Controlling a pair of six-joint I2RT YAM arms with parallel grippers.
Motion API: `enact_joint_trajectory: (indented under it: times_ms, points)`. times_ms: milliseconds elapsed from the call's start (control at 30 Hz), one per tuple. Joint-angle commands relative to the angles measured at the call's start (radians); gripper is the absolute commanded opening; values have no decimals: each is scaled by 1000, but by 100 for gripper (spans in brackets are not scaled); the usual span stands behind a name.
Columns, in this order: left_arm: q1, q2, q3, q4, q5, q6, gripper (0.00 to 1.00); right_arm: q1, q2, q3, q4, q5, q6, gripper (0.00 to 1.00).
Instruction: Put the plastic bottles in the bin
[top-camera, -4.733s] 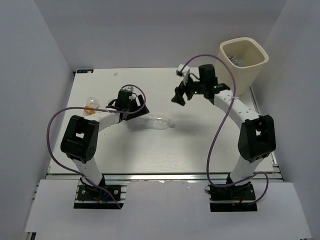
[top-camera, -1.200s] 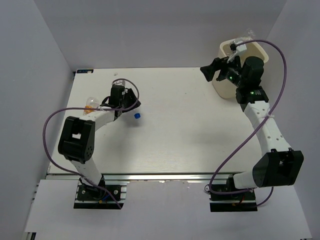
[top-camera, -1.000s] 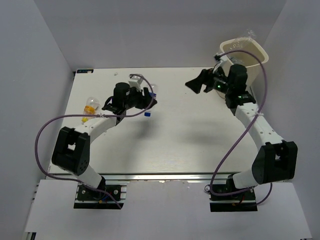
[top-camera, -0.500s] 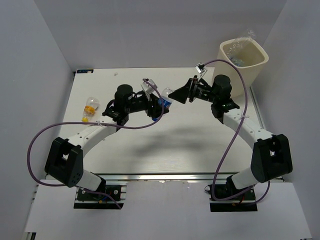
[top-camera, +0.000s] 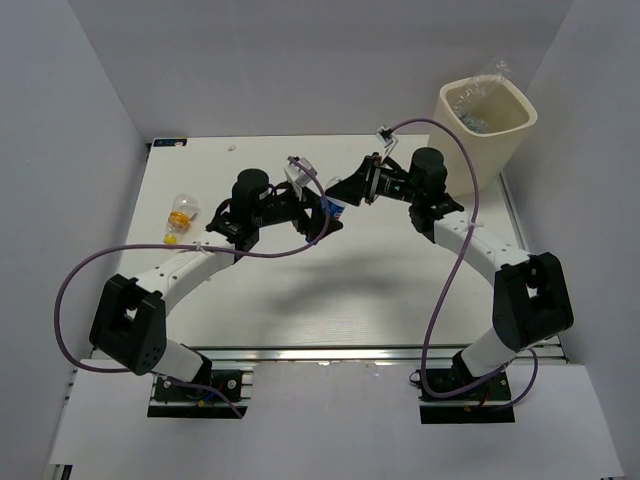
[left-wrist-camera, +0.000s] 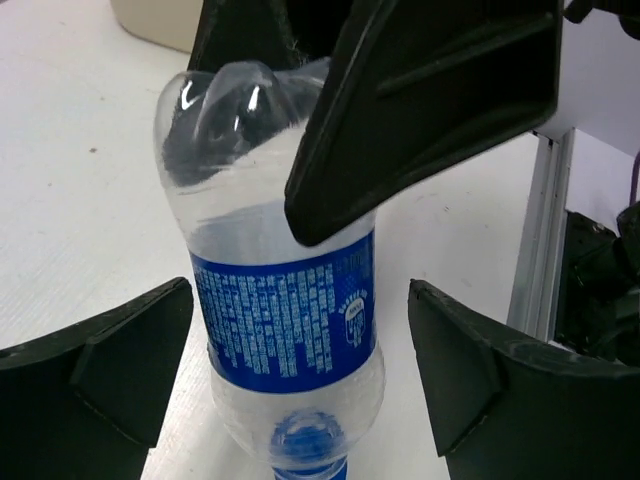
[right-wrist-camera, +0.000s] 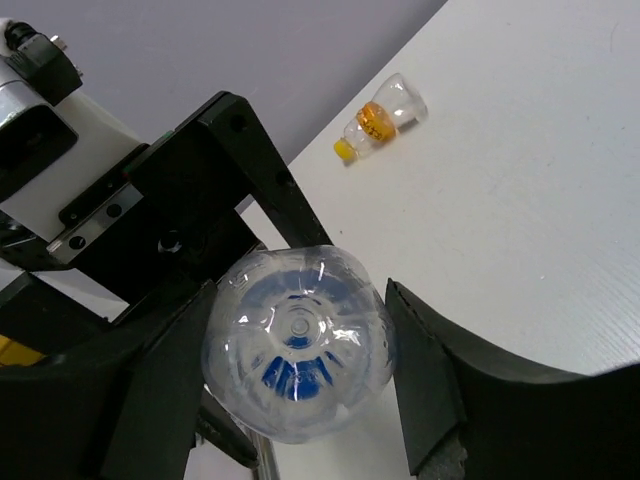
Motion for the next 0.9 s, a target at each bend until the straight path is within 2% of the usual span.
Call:
enact_joint_trajectory:
  times_ms: [0,133,167,267,333,467,533,633,800,867]
  points:
    - [-6,-38,58,-8,-80,-9,98,-4,-4,71,-20,22,-65,24]
    - [-6,-86,93,-109,-264,9,98,-82,-15,173,-193,118,-159,15]
    - [-4,-101,93,-135,-359,15,98,-105,-21,190,-209,128,-173,12]
    - [17,-148,90,-172,-511,35,98,-200,-22,299,-328,192,-250,11]
    - [89,-158,101,-195,-556,26,98,-269,-19,370,-391,285,-331,11]
    - [267,-150,113,-278,-559,46,98,-359,16,593,-502,524,-473,11]
    - [339,-139,119,-301,-596,86,98,-404,57,650,-504,686,-515,11]
    - [440,-110,136,-340,-590,159,98,-474,137,741,-472,837,-566,12]
    - [633,-23,159,-390,-498,256,98,-536,302,872,-376,908,-630,14]
    - [663,-6,139,-378,-493,296,98,-556,399,942,-390,904,-649,17]
